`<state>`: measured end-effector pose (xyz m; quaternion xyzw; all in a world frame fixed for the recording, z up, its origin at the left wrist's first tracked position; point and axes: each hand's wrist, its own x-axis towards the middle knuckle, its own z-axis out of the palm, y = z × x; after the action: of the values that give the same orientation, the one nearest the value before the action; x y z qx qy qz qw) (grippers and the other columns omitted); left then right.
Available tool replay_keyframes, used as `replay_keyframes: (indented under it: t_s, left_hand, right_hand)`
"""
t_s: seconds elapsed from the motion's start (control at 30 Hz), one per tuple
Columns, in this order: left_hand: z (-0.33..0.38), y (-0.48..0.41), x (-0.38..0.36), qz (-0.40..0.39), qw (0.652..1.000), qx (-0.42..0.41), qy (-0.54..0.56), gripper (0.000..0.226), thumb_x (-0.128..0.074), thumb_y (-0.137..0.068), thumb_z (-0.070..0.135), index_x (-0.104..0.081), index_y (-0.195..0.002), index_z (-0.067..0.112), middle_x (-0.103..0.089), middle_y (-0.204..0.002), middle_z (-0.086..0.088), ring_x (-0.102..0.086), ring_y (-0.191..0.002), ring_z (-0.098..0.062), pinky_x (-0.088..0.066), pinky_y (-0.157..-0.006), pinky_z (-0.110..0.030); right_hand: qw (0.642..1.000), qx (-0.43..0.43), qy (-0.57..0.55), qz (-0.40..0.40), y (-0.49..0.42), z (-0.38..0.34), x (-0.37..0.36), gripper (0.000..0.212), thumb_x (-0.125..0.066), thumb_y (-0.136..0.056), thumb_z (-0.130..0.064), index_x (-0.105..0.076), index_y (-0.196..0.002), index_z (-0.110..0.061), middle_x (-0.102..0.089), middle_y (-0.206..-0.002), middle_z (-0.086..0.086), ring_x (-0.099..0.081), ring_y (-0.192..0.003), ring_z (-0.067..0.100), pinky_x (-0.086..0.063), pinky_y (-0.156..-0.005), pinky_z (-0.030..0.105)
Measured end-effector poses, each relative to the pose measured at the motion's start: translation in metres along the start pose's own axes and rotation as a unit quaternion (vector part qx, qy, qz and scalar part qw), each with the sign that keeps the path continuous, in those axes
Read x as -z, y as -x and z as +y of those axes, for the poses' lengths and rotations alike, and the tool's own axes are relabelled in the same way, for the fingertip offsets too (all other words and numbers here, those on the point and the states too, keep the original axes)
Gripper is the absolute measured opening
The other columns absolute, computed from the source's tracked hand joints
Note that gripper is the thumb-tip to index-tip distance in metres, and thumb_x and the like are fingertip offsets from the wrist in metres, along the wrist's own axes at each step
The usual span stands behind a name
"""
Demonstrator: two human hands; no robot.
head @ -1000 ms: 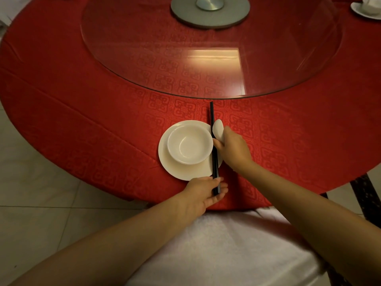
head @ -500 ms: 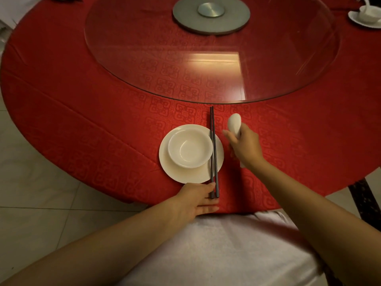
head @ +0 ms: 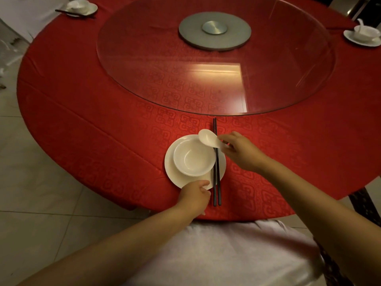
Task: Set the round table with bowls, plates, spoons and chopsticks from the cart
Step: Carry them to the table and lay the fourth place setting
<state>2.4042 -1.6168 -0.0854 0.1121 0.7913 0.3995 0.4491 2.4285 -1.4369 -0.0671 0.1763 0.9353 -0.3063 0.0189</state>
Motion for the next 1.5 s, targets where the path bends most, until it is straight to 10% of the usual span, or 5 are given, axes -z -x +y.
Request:
replay_keyframes:
  t_s: [0.27,0.5,0.67,1.0,1.5]
  left_hand:
    - [0.004,-0.009,-0.012,0.006,0.999,-0.003,-0.05,0.044,-0.04,-0.093,0.006,-0.051,-0.134,0.017,-0.058,-0.128,-0.018,-0.053,-0.117,-0.04,-0.05,-0.089,-0.037]
    - [-0.013,-0.008,0.026,0.038,0.999,0.016,0.002,0.029,-0.048,-0.089,0.007,-0.063,-0.113,0.016,-0.06,-0.082,-0.002,-0.052,-0.062,-0.012,-0.037,-0.038,-0.013]
    - [-0.024,-0.025,0.07,0.174,0.985,-0.009,-0.021,0.026,-0.051,-0.087,0.005,-0.063,-0.11,0.01,-0.06,-0.076,-0.008,-0.058,-0.072,-0.025,-0.045,-0.056,-0.026]
    - [-0.024,-0.061,0.08,0.185,0.981,-0.046,-0.024,0.034,-0.051,-0.091,0.008,-0.053,-0.125,0.009,-0.058,-0.09,-0.008,-0.056,-0.06,-0.013,-0.052,-0.049,-0.023]
    - [-0.027,-0.046,0.075,0.278,0.957,-0.078,-0.036,0.027,-0.05,-0.09,0.009,-0.057,-0.117,0.008,-0.062,-0.103,-0.013,-0.06,-0.072,-0.02,-0.056,-0.067,-0.038]
  right_hand:
    - [0.993,0.052,0.099,-0.046,-0.01,-0.005,0.001,0.033,-0.057,-0.09,-0.01,-0.058,-0.123,-0.009,-0.053,-0.117,0.011,-0.056,-0.103,0.026,-0.043,-0.085,0.029]
    - [0.976,0.105,0.189,-0.038,-0.021,-0.005,-0.004,0.033,-0.055,-0.088,-0.011,-0.06,-0.12,-0.013,-0.057,-0.119,0.005,-0.054,-0.111,0.024,-0.046,-0.09,0.039]
    - [0.976,0.112,0.184,-0.022,-0.02,0.0,-0.011,0.037,-0.057,-0.089,-0.014,-0.054,-0.125,-0.012,-0.054,-0.122,0.007,-0.057,-0.107,0.026,-0.046,-0.089,0.038]
    - [0.938,-0.232,-0.256,0.031,0.003,0.044,-0.016,0.024,-0.045,-0.097,-0.011,-0.06,-0.081,-0.001,-0.064,-0.071,0.012,-0.062,-0.051,0.018,-0.053,-0.049,0.027]
    - [0.904,-0.219,-0.367,0.016,0.015,0.039,-0.044,0.017,-0.052,-0.093,-0.006,-0.056,-0.077,-0.008,-0.061,-0.065,0.01,-0.059,-0.039,0.003,-0.052,-0.042,0.018]
